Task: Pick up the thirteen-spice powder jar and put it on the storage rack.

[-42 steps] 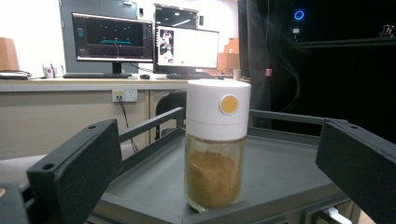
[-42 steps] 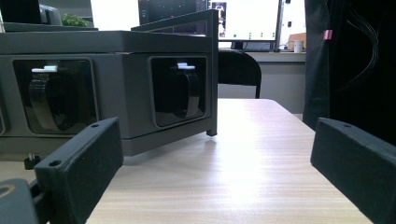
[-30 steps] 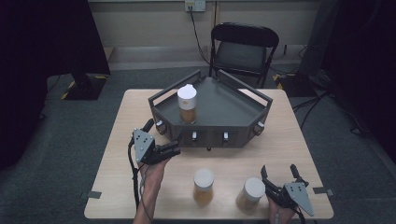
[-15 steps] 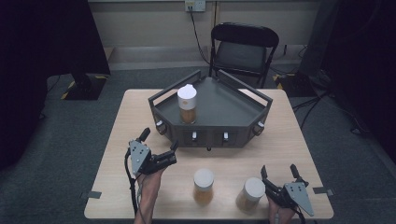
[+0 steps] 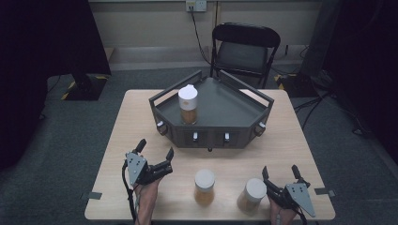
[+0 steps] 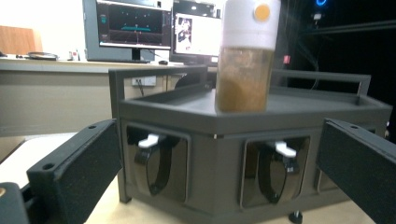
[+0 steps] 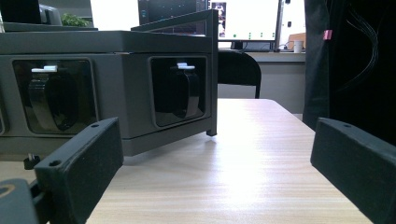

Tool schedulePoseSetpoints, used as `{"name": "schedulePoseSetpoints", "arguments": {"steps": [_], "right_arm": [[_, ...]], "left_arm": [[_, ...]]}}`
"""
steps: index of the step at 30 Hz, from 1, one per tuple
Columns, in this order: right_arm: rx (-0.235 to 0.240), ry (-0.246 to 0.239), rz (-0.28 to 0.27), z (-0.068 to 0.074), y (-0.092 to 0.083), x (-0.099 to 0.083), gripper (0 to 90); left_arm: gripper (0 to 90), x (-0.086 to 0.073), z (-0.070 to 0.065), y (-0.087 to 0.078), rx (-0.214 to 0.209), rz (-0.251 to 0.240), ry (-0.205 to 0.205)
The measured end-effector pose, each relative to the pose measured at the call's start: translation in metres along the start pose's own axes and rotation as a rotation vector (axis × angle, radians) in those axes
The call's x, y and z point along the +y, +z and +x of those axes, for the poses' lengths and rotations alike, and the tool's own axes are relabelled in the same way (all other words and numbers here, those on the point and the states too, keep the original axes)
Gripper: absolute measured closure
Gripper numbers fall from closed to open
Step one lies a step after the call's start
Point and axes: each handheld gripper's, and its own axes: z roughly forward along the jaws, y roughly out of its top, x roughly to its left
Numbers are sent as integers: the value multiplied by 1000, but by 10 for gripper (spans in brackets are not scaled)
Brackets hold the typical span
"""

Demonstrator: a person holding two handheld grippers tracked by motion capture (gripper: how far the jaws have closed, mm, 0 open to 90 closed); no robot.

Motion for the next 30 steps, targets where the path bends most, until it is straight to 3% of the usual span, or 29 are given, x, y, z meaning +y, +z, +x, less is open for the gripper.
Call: {"name": "schedulePoseSetpoints", "arguments": {"steps": [4,23,30], "right_arm": [[0,0,0,0,0,0,13],[0,0,0,0,0,0,13],[0,0,0,0,0,0,13]], "left_arm": [[0,-12,-5,-5,16,-14,28],[0,-44,-14,-14,25,48,87],[1,-51,-16,-16,31,64,85]]}}
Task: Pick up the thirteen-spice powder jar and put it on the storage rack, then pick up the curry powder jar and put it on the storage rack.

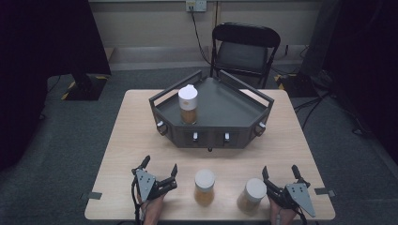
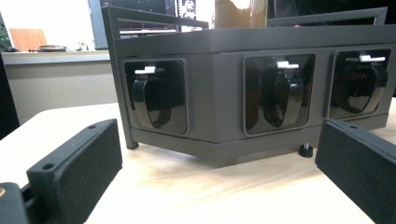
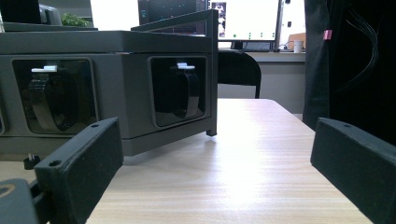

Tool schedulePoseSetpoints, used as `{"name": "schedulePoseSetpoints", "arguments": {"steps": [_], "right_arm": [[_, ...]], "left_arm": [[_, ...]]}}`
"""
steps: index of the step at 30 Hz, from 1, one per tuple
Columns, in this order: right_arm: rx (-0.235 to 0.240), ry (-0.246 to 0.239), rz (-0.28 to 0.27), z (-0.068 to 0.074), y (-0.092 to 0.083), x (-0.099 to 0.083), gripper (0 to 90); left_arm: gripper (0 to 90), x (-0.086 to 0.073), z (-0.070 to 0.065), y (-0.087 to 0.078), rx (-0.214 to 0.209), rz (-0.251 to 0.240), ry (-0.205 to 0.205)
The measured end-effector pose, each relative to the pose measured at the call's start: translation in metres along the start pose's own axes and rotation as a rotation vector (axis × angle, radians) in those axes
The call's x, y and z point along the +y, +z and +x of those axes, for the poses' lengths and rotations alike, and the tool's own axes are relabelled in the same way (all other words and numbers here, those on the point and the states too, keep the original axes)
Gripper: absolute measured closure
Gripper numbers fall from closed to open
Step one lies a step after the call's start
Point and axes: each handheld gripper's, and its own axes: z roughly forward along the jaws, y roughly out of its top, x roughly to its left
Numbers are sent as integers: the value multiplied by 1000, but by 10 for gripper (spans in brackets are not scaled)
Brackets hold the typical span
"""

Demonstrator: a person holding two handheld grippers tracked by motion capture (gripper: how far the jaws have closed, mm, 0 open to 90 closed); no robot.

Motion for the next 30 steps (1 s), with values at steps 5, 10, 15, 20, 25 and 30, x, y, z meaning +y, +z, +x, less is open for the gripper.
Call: {"name": "schedulePoseSetpoints", "arguments": {"steps": [5,10,15,20,25,30], "right_arm": [[0,0,0,0,0,0,13],[-1,0,0,0,0,0,13],[-1,0,0,0,0,0,13],[-3,0,1,1,0,0,15],[-4,-1,-1,1,0,0,25],[-5,5,-11,0,-1,-2,20]], "left_arm": [[1,0,0,1,-2,4,-6],[3,-1,-1,0,15,-1,-21],[11,-3,-2,-1,19,-11,-27],[12,-5,-2,-2,27,-25,-34],[9,-6,-2,-2,22,-31,-36],[9,-6,-2,-2,23,-31,-36]]}}
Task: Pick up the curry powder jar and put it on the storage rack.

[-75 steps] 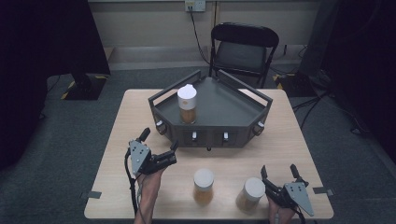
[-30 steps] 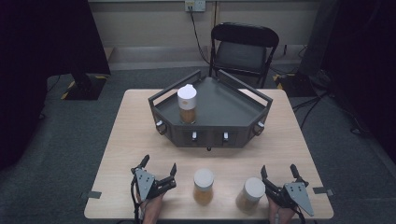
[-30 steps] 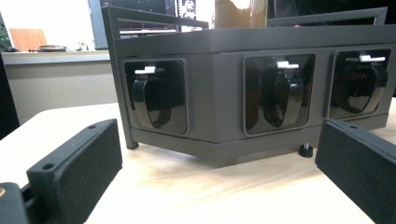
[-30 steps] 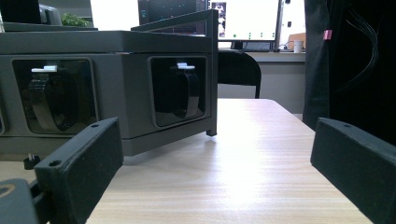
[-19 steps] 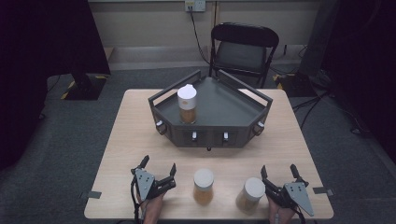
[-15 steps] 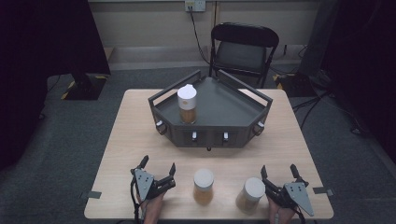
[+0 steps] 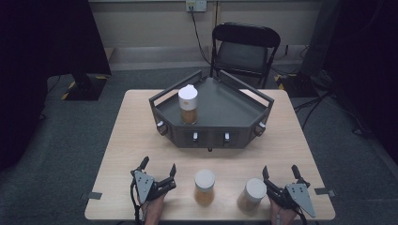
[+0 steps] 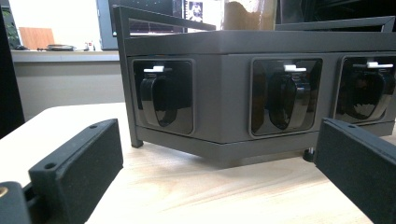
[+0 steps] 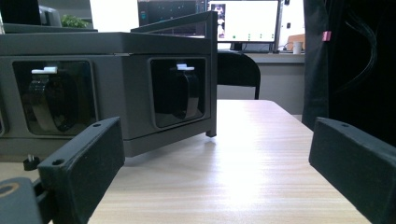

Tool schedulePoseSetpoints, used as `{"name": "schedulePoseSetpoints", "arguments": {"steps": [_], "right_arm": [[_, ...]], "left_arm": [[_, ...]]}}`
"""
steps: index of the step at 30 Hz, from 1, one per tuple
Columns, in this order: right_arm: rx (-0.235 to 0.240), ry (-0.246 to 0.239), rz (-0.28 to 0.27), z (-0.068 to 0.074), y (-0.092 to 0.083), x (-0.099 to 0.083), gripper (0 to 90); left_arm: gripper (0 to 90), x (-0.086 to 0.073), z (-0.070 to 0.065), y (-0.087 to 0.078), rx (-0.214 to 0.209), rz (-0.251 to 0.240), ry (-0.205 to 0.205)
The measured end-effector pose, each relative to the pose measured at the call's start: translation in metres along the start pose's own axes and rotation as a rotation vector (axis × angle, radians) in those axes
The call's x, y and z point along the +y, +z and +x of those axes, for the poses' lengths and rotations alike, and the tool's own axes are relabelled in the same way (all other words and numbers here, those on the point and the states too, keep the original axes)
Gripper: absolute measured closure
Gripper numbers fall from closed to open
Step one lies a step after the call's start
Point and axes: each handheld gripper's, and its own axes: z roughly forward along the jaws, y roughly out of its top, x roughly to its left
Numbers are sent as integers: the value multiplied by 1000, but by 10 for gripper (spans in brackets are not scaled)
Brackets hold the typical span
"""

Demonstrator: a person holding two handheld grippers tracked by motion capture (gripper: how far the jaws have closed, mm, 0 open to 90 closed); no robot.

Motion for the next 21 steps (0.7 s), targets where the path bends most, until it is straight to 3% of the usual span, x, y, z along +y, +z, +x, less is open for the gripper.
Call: {"name": "schedulePoseSetpoints", "arguments": {"steps": [7,21], "right_arm": [[-11,25,-4,0,-2,4,15],[-43,27,-18,4,-5,20,14]], "left_arm": [[8,0,0,0,1,0,0],[5,0,0,0,-1,0,0]]}}
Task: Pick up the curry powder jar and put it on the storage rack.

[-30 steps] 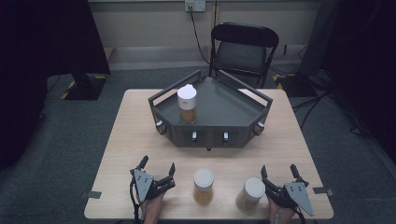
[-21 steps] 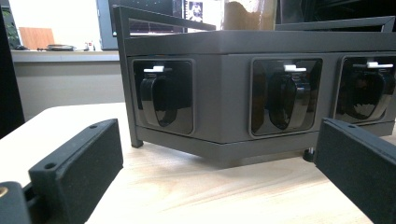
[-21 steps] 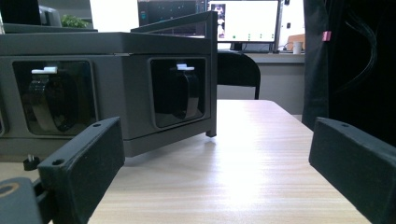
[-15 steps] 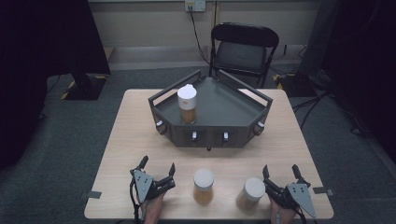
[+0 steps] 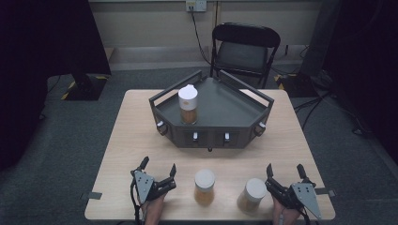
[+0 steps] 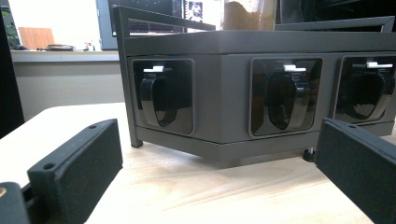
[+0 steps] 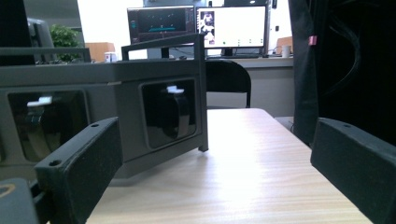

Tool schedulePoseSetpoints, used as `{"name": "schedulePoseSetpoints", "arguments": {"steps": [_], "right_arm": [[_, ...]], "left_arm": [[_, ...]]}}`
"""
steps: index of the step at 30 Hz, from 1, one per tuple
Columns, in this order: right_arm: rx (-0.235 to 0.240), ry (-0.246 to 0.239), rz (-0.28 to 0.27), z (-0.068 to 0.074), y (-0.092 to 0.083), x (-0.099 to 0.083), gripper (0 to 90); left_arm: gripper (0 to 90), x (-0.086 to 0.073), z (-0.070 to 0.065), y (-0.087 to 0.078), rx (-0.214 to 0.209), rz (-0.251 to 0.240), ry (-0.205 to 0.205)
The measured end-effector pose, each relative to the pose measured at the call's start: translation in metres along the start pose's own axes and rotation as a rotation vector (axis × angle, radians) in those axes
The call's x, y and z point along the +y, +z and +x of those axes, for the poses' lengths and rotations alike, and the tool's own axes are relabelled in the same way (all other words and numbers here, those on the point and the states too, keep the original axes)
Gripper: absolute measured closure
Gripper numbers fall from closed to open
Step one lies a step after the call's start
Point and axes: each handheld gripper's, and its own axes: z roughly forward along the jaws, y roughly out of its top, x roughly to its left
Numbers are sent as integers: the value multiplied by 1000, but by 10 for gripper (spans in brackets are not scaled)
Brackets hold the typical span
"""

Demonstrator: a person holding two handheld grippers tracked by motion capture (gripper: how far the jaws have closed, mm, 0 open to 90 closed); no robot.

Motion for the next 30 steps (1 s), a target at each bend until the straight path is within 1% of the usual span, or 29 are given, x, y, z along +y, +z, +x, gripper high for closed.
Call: {"name": "schedulePoseSetpoints", "arguments": {"steps": [4,13,17,19,21,27,29,30], "right_arm": [[-13,0,1,0,0,8,14],[-9,12,-28,2,-5,21,14],[7,16,-30,2,-8,29,15],[5,10,-41,4,-10,32,15],[14,18,-57,4,-13,33,15],[13,18,-93,9,-21,41,16],[24,11,-98,11,-23,45,16],[37,11,-95,10,-24,47,16]], "left_arm": [[5,0,0,0,0,0,0],[5,0,0,0,-2,0,0],[5,0,0,0,-3,0,0],[6,0,0,0,-3,0,0],[6,0,0,0,-2,0,0],[6,0,0,0,-2,0,0],[6,0,0,0,-2,1,0],[6,0,0,0,-2,0,-1]]}}
